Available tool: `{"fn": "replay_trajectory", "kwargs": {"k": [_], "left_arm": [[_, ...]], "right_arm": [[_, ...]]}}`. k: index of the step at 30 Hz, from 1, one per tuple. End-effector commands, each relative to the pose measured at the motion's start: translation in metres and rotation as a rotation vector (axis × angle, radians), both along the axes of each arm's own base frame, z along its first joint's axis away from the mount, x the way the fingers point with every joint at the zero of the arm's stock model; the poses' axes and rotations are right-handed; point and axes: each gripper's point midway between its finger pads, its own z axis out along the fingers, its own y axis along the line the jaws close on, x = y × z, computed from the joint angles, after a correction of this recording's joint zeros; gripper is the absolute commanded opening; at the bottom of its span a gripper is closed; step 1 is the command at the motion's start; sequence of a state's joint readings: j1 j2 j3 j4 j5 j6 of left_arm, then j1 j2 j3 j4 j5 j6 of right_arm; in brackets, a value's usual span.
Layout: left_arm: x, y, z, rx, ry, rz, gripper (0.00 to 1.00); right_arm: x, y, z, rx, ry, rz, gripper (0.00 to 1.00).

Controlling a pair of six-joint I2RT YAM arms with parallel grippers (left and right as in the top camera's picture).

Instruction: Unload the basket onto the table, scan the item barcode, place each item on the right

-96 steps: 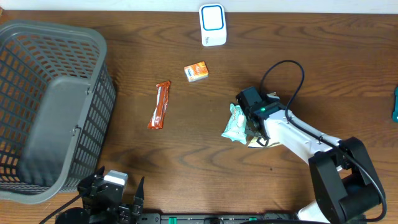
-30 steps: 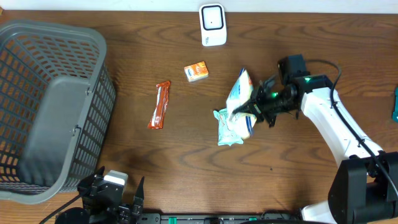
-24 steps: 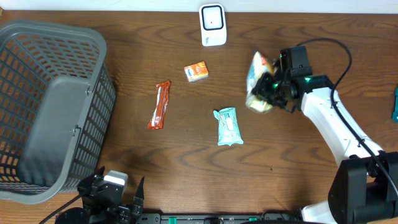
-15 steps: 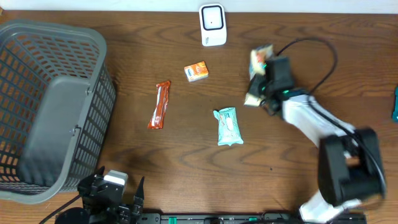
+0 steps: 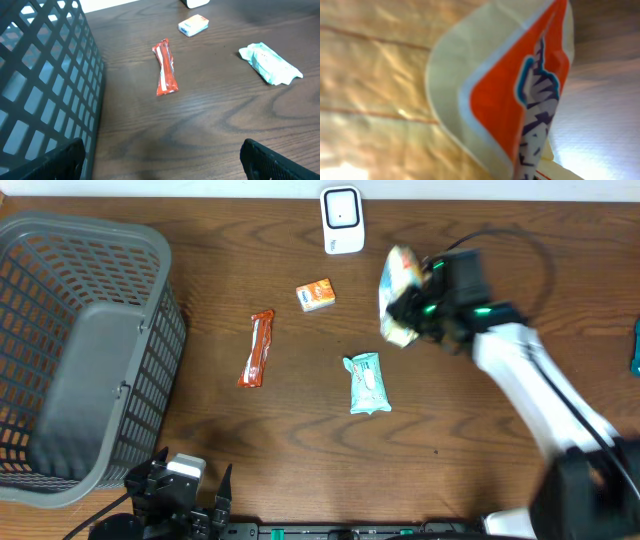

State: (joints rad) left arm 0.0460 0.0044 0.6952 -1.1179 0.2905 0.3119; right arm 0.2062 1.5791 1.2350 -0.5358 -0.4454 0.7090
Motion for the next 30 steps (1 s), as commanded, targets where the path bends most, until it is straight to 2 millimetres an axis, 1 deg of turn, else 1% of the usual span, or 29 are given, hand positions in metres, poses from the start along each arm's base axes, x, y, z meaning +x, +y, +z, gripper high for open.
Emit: {"fn": "replay_trajectory", "kwargs": {"k": [1,3,7,9,11,13,15,19,26,27,28,29,30], "left_arm": [[0.000,-0.001,0.003,-0.001,-0.010,-0.008,0.98],[0.000,-0.001,0.003,-0.001,-0.010,-0.008,0.98],[0.000,-0.001,0.003,-0.001,-0.010,-0.008,0.98],[0.000,-0.001,0.003,-0.001,-0.010,-0.008,0.98],[0.000,-0.001,0.003,-0.001,-0.010,-0.008,0.98],[0.000,-0.001,0.003,-0.001,-0.010,-0.008,0.98],[0.000,-0.001,0.003,-0.001,-0.010,-0.008,0.98],[0.000,-0.001,0.003,-0.001,-0.010,-0.008,0.98],[0.000,-0.001,0.003,-0.001,-0.010,-0.008,0.98],[0.000,-0.001,0.003,-0.001,-0.010,-0.008,0.98],[0.000,-0.001,0.003,-0.001,-0.010,-0.008,0.98],[0.000,-0.001,0.003,-0.001,-0.010,-0.008,0.98],[0.000,-0.001,0.003,-0.001,-0.010,-0.008,0.98]], "right_arm": [[-0.058,0.029,0.081,0.396,0.121,0.149,0.02],[-0.094,0.038,0.103,0.549,0.255,0.223,0.02],[-0.149,0.048,0.132,0.784,0.629,0.249,0.01],[-0.163,0.047,0.138,0.836,0.744,0.242,0.01],[-0.168,0.047,0.136,0.845,0.834,0.195,0.01],[-0.168,0.046,0.133,0.846,0.902,0.138,0.01],[-0.168,0.045,0.133,0.850,0.933,0.113,0.01],[-0.167,0.045,0.132,0.847,0.939,0.105,0.01],[-0.164,0.044,0.124,0.807,0.922,0.069,0.01],[-0.162,0.043,0.119,0.786,0.911,0.051,0.01],[-0.157,0.041,0.110,0.741,0.881,0.016,0.01],[-0.148,0.036,0.096,0.670,0.828,-0.039,0.01],[-0.126,0.022,0.068,0.503,0.689,-0.144,0.01]]}}
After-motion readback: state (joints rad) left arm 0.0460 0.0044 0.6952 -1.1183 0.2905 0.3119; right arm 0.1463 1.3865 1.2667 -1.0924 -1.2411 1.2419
